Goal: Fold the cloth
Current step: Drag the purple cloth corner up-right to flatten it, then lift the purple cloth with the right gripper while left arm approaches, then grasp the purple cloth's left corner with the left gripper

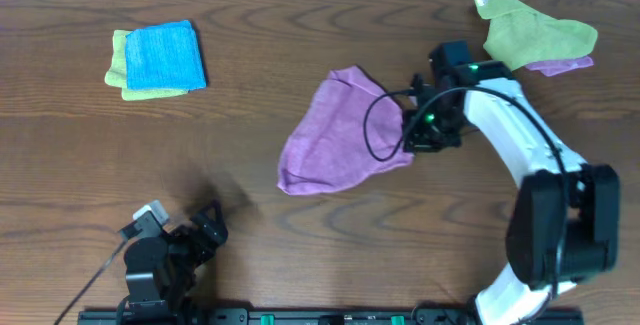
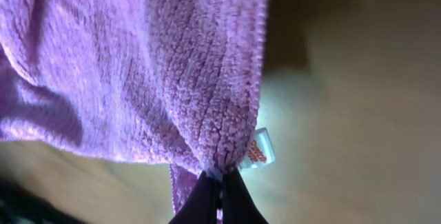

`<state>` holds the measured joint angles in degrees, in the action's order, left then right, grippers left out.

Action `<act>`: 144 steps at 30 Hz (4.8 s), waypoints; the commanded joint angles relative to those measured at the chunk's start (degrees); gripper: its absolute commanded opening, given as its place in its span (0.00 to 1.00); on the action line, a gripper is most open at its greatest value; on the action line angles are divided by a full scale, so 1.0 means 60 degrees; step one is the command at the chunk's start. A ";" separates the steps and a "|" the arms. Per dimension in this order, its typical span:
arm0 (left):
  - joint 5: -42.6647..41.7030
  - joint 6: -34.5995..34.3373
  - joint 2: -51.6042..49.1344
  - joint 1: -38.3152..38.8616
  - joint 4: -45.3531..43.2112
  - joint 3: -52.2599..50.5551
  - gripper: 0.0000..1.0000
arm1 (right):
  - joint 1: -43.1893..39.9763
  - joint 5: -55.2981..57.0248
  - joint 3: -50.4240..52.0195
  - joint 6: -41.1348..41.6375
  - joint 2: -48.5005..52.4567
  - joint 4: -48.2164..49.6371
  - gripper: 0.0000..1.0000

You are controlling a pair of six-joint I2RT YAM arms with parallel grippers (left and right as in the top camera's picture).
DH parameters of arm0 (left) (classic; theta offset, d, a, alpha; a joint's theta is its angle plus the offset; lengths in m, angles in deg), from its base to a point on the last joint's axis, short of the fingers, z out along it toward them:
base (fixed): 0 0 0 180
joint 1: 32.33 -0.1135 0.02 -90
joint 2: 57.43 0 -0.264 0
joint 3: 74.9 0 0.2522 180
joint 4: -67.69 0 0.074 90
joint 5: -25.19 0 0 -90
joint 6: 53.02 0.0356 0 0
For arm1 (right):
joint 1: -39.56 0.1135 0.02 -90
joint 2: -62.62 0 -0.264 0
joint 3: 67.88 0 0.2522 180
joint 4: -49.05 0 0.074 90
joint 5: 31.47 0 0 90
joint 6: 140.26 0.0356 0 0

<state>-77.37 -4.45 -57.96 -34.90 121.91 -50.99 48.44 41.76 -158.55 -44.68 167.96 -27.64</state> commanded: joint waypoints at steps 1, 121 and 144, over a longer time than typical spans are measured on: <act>-0.0397 -0.2291 0.0055 0.0011 -0.0004 -0.0091 0.95 | -0.0106 0.0794 -0.0025 -0.0015 0.0026 -0.0288 0.01; -0.2157 -0.3894 -1.0448 0.3104 -0.1956 0.4903 0.95 | 0.0138 0.0036 -0.6073 0.1413 0.3297 -0.1115 0.75; -0.2535 -0.6339 -1.3537 0.3384 -0.9235 0.2393 0.95 | 0.0066 -0.0532 -0.3136 0.1858 0.3366 0.1118 0.69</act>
<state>-91.42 -40.53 -136.21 -15.18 68.63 -36.37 49.10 39.29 -177.67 -35.04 189.08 -21.22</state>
